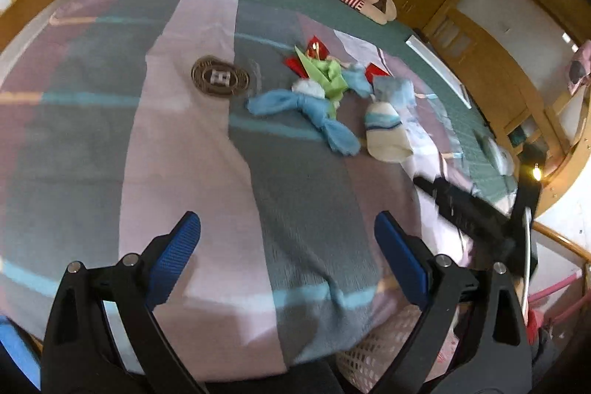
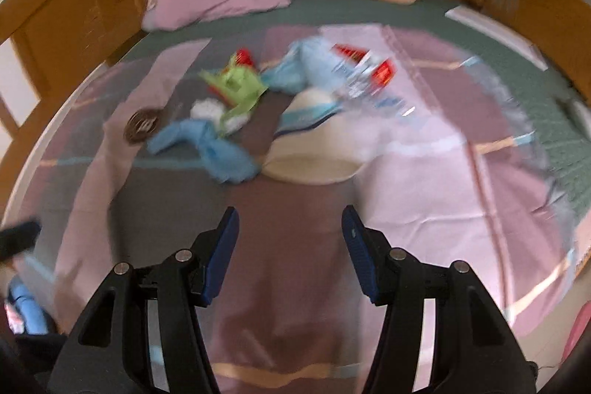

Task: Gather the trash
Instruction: 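Move both grippers back toward the remaining trash on the bed, then grasp the red cigarette box on the bed with the left gripper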

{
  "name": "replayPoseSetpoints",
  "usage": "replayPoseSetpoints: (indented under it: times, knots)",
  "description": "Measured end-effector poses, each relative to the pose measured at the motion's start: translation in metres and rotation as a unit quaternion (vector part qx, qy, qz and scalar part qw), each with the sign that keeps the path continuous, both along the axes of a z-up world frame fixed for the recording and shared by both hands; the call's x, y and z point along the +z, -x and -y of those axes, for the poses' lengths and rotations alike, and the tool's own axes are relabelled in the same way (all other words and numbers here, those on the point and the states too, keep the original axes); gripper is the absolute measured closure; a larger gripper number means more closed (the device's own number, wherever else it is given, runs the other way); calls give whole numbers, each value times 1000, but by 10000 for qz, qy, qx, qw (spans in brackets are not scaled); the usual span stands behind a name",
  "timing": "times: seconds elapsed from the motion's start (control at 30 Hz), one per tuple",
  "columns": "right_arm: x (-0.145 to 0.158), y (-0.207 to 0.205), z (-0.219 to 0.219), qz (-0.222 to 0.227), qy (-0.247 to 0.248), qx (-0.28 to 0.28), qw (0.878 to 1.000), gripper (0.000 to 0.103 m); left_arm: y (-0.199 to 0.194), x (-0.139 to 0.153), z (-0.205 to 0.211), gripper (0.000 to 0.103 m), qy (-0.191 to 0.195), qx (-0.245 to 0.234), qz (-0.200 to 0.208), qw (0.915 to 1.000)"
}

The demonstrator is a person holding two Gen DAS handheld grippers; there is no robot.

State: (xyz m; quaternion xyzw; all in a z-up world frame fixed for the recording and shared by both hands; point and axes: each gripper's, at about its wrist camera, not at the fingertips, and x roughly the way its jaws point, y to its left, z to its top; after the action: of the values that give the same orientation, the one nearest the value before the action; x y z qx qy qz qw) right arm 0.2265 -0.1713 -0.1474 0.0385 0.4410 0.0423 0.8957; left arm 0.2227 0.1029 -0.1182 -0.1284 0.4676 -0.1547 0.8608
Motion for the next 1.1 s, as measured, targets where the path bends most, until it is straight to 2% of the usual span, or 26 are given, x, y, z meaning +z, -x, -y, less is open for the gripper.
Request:
replayPoseSetpoints:
  times: [0.1, 0.17, 0.27, 0.33, 0.4, 0.43, 0.53, 0.6, 0.63, 0.67, 0.73, 0.77, 0.83, 0.9, 1.0, 1.07, 1.1]
  knots:
    - [1, 14, -7, -168, -130, 140, 9997, 46, -29, 10, 16, 9, -159, -136, 329, 9992]
    - [5, 28, -5, -209, -203, 125, 9995, 46, -48, 15, 36, 9, -206, -431, 454, 9978]
    - [8, 58, 4, -311, -296, -30, 9991, 46, -82, 18, 88, 9, -326, -1054, 589, 9921]
    - [7, 74, 12, -387, -300, -154, 9987, 46, -107, 10, 132, 9, -473, -1456, 515, 9869]
    - [6, 89, 22, -443, -225, -319, 9983, 46, -133, -6, 172, 9, -527, -1675, 271, 9841]
    - [5, 95, 28, -481, -189, -407, 9978, 46, -142, -15, 184, 9, -526, -1665, 146, 9845]
    - [4, 104, 42, -566, -163, -610, 9964, 45, -175, -52, 215, 9, -361, -1418, -565, 9876]
    - [5, 106, 50, -548, -166, -727, 9957, 45, -185, -74, 224, 9, -319, -1394, -926, 9854]
    - [6, 105, 51, -540, -190, -756, 9955, 45, -184, -82, 227, 15, -360, -1459, -1005, 9835]
    - [6, 104, 53, -517, -235, -780, 9953, 45, -179, -84, 226, 20, -491, -1492, -851, 9839]
    - [7, 101, 55, -460, -331, -793, 9952, 45, -169, -84, 220, 55, -729, -1632, -737, 9811]
    - [7, 99, 56, -455, -351, -791, 9952, 45, -165, -83, 214, 62, -649, -1690, -797, 9802]
    - [6, 95, 57, -432, -397, -796, 9951, 45, -151, -83, 191, 70, -412, -1728, -1046, 9785]
    - [6, 93, 56, -403, -522, -775, 9948, 45, -132, -83, 172, 70, -528, -1813, -1066, 9762]
    - [5, 91, 52, -430, -652, -694, 9945, 45, -109, -78, 152, 69, -812, -2152, -1388, 9632]
    - [6, 91, 51, -400, -760, -640, 9942, 45, -87, -60, 142, 47, -1101, -2442, -1203, 9559]
    - [5, 91, 50, -398, -800, -607, 9941, 45, -82, -50, 138, 20, -1323, -2474, -1029, 9543]
